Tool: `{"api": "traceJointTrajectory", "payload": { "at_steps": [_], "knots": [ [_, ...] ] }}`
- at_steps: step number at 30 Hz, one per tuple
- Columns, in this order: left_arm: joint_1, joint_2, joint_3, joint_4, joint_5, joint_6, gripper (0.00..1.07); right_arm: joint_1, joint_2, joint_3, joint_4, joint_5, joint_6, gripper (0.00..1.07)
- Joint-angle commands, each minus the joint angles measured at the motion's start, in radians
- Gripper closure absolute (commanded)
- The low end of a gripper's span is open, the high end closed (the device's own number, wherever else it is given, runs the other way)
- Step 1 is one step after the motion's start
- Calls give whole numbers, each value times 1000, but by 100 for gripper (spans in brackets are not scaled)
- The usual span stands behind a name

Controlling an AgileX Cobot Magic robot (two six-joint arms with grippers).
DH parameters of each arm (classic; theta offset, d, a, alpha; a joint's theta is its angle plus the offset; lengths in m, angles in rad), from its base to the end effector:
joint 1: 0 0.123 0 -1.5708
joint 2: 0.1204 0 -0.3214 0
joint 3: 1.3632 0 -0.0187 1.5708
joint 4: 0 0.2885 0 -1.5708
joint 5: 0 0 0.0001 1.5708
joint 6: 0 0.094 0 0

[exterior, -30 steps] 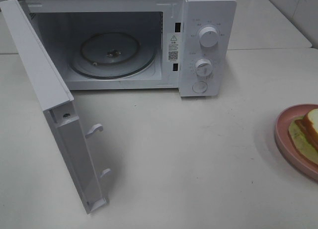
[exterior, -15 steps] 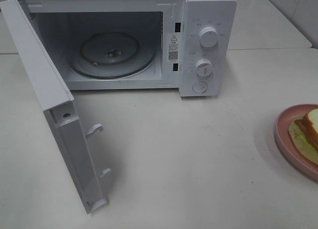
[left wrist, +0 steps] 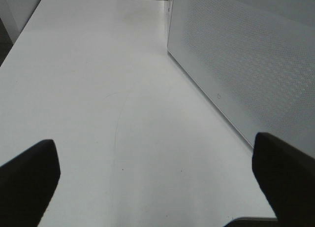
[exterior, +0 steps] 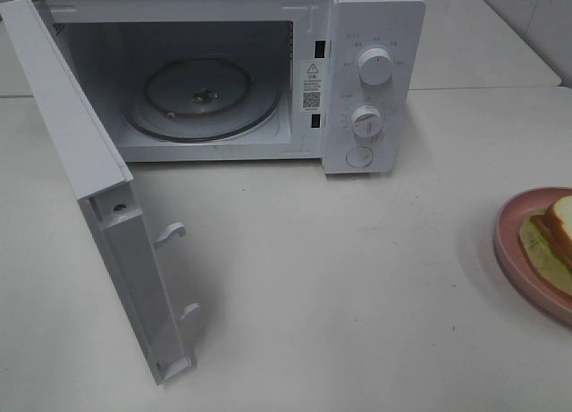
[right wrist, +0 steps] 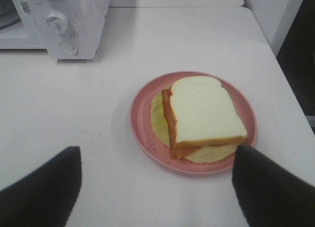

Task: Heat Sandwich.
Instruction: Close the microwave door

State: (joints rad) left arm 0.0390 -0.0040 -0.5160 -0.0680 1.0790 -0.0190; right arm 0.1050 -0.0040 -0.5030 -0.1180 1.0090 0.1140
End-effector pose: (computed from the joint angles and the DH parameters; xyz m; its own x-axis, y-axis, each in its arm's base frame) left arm -0.0092 -0.0060 0.2976 -0.4534 -0.0688 -0.8886 -0.0088 0.9973 -0.0727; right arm -0.0040 -0.0098 0.2998 -0.3981 0.0090 -0.9173 0.0068 1.0000 0.0068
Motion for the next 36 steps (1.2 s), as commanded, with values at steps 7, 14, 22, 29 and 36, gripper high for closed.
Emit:
{"api": "traceJointTrajectory", "payload": {
  "at_steps": [7,14,22,29,36],
  "knots": [
    [-2,-6,1,1,-6,1,7,-8,-27,3,-2,-13,10,31],
    [-2,-6,1,1,-6,1,7,-8,-27,3,-2,-13,10,31],
    [-2,-6,1,-1,-6,1,7,-8,-27,3,-2,-13,10,31],
    [-2,-6,1,-8,-6,-2,7,-8,-27,3,-2,-13,10,31],
    [-2,0,-27,-37,-44,-2,8,-8,-27,3,-2,-13,10,31]
  ]
}}
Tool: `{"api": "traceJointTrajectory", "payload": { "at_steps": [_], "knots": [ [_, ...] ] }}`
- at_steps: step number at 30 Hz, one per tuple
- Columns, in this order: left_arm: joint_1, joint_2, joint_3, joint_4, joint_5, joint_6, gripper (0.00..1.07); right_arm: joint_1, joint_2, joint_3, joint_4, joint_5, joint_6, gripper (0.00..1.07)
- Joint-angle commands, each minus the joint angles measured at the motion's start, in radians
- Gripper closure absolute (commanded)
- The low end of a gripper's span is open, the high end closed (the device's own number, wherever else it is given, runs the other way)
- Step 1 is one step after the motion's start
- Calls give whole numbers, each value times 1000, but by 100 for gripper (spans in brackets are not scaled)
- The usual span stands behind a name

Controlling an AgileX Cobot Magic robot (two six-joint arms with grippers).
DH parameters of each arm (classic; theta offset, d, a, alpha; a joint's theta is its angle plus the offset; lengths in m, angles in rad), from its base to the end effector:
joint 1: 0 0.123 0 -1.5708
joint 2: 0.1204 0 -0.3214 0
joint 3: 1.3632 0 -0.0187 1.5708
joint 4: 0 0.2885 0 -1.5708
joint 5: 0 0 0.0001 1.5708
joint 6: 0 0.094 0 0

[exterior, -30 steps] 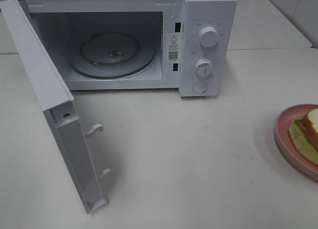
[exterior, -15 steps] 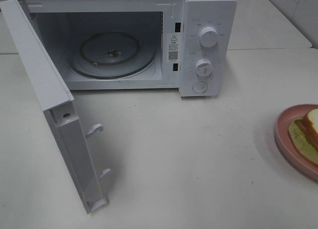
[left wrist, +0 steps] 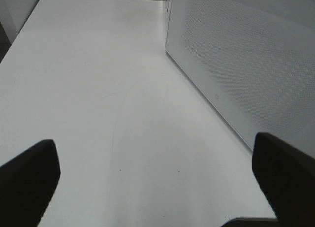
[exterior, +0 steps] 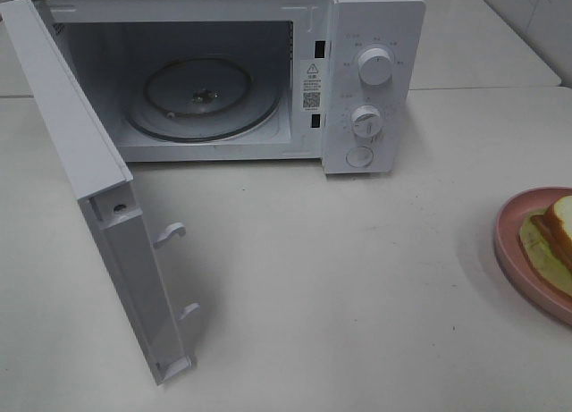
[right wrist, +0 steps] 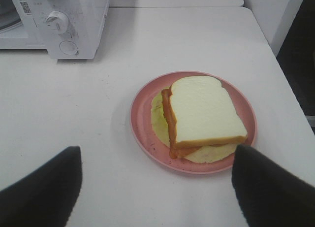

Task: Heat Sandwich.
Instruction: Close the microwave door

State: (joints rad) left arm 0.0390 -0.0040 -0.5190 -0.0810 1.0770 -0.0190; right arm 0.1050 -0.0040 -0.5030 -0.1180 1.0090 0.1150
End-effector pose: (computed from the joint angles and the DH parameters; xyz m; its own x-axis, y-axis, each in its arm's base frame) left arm -0.0095 -0.0071 0.2988 -0.4491 -0.0749 -0.8903 -0.0011 0.9965 -0.0832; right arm -0.0040 -0.0098 0.2998 -0.3981 0.0100 -0.9173 0.0072 0.9999 0.0078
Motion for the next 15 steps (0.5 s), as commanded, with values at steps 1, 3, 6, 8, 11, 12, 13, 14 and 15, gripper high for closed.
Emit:
{"api": "traceJointTrajectory", "payload": {
  "at_steps": [1,3,6,8,11,12,13,14,15],
  "knots": [
    [-2,0,-24,-24,-42,-2,8,-8,-27,3,-2,-13,9,31],
    [-2,18,-35,-22,-59,-2,10,-8,-27,3,-2,-13,9,31],
    [-2,61,-38,-8,-71,-1,14,-8,-27,3,-2,-13,9,31],
    [-2,99,-38,1,-72,-1,20,-8,-27,3,-2,-13,9,31],
    [-2,167,-38,3,-87,-1,31,-8,-27,3,-2,-13,9,31],
    [-2,185,-38,3,-100,-1,35,-8,-27,3,-2,-13,9,31],
    [-2,223,-38,3,-129,-1,42,-8,-27,3,-2,-13,9,31],
    [-2,242,-38,3,-148,-1,45,-8,-27,3,-2,-13,9,31],
    [-2,242,-38,3,-148,-1,45,-8,-27,3,-2,-13,9,31]
  ]
}}
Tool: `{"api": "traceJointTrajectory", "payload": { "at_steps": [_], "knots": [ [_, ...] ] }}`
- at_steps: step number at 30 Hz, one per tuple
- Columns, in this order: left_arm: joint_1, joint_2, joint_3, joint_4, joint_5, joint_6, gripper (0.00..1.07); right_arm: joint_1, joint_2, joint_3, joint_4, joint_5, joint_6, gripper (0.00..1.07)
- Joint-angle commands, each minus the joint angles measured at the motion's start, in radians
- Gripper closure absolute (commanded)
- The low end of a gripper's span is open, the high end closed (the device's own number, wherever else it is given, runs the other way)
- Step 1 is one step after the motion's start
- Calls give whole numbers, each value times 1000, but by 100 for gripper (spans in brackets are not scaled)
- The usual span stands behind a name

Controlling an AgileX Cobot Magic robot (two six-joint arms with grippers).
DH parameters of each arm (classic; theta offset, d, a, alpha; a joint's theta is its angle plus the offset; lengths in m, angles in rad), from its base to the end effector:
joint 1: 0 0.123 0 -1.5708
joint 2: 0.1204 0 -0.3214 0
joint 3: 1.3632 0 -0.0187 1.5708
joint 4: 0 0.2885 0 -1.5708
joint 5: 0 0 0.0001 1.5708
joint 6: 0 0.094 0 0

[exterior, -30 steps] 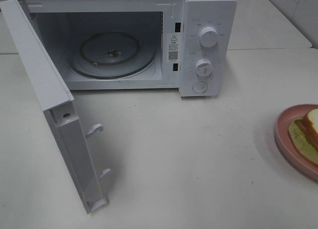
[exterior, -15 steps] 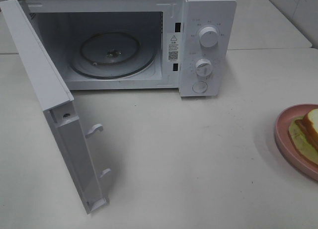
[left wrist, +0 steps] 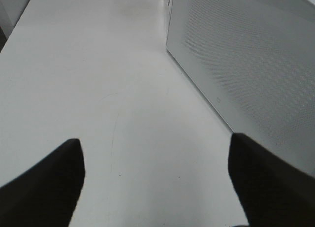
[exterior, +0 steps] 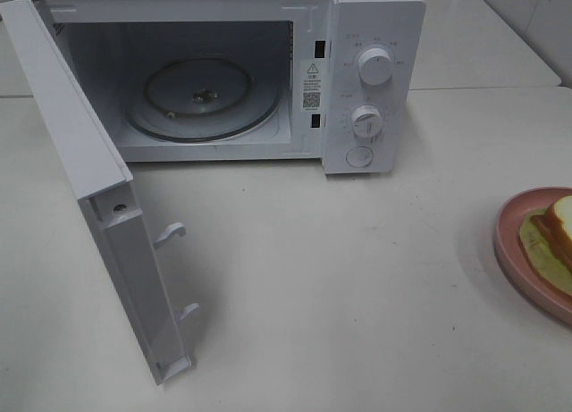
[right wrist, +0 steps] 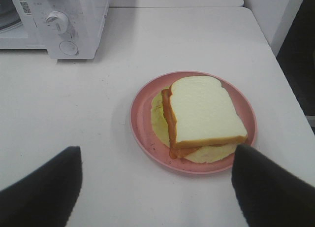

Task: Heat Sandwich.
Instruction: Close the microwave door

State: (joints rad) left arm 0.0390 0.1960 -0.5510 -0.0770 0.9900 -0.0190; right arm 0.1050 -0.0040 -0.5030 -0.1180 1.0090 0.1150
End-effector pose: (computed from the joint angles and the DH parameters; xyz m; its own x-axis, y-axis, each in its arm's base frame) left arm 0.0276 -0.0050 0.3145 -0.5193 -0.0815 -0.8507 -0.0158 0.9962 -0.0857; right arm -0.0040 -0.0098 0.2998 -0.3981 0.0100 -0.9173 0.0072 0.9999 0.0078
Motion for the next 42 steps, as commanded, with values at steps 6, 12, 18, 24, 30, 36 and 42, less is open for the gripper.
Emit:
{"api": "traceJointTrajectory", "payload": {
  "at_steps": [6,12,18,24,30,36,42],
  "knots": [
    [-2,135,-5,9,-193,-1,73,-8,-27,3,-2,-13,9,31],
    [-2,238,39,15,-344,-1,107,-8,-27,3,-2,-13,9,31],
    [-2,319,121,5,-551,1,107,-8,-27,3,-2,-13,9,31],
    [-2,373,212,6,-790,1,107,-8,-27,3,-2,-13,9,31],
    [-2,425,323,21,-1099,1,107,-8,-27,3,-2,-13,9,31],
    [-2,538,375,21,-1346,-1,107,-8,-27,3,-2,-13,9,31],
    [-2,654,375,22,-1463,-3,107,-8,-27,3,-2,-13,9,31]
  ]
}}
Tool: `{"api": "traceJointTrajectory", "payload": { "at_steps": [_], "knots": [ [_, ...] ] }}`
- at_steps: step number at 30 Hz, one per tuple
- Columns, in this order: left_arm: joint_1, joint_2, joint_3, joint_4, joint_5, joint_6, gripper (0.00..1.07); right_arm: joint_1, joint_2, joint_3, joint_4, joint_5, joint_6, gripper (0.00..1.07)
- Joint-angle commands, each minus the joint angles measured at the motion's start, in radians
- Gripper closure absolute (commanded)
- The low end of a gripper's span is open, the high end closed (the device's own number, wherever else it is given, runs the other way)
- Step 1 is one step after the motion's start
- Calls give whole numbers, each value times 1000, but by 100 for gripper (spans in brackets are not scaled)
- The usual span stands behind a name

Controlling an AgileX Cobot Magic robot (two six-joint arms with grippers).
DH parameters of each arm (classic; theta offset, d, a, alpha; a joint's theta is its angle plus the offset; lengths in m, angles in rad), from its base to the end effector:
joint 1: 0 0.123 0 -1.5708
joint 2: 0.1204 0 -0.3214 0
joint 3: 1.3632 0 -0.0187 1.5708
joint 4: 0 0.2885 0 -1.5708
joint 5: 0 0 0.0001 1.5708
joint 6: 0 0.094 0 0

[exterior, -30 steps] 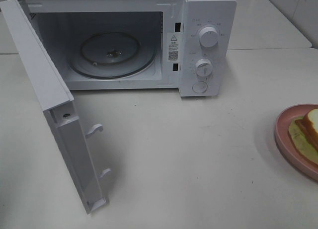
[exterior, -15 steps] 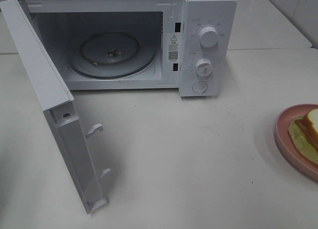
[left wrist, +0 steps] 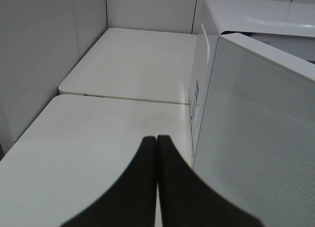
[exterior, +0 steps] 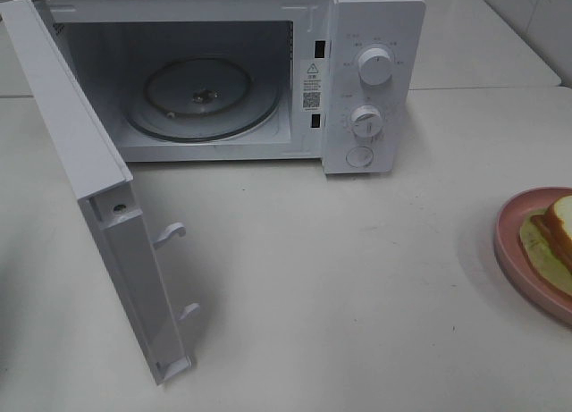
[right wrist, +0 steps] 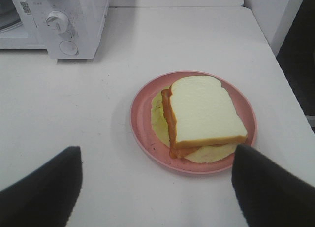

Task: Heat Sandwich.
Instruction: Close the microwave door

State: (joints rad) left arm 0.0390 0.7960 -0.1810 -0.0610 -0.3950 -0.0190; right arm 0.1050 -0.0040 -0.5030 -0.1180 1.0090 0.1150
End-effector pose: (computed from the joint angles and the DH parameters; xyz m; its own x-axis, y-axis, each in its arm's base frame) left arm 0.1559 0.0083 0.2363 -0.1279 -0.0803 -0.9885 -0.0720 0.9948 -0.0715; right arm -0.0040 -0.0098 0.2998 -0.3981 0.0100 -0.9173 0.0072 0.9999 0.0078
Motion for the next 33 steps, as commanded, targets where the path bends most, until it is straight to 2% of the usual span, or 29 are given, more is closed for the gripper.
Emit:
{"api": "traceJointTrajectory", "payload": {
  "at_steps": [1,7,16,22,33],
  "knots": [
    [-3,81,3,6,-94,-3,107,-8,-27,3,-2,-13,9,31],
    [-46,232,-25,21,-168,-6,107,-8,-27,3,-2,-13,9,31],
    [-166,428,-39,96,-315,-6,107,-8,-27,3,-2,-13,9,31],
    [-230,555,-88,147,-378,-6,107,-8,-27,3,-2,-13,9,31],
    [-350,692,-159,138,-434,-6,107,-8,-27,3,-2,-13,9,32]
  ]
}}
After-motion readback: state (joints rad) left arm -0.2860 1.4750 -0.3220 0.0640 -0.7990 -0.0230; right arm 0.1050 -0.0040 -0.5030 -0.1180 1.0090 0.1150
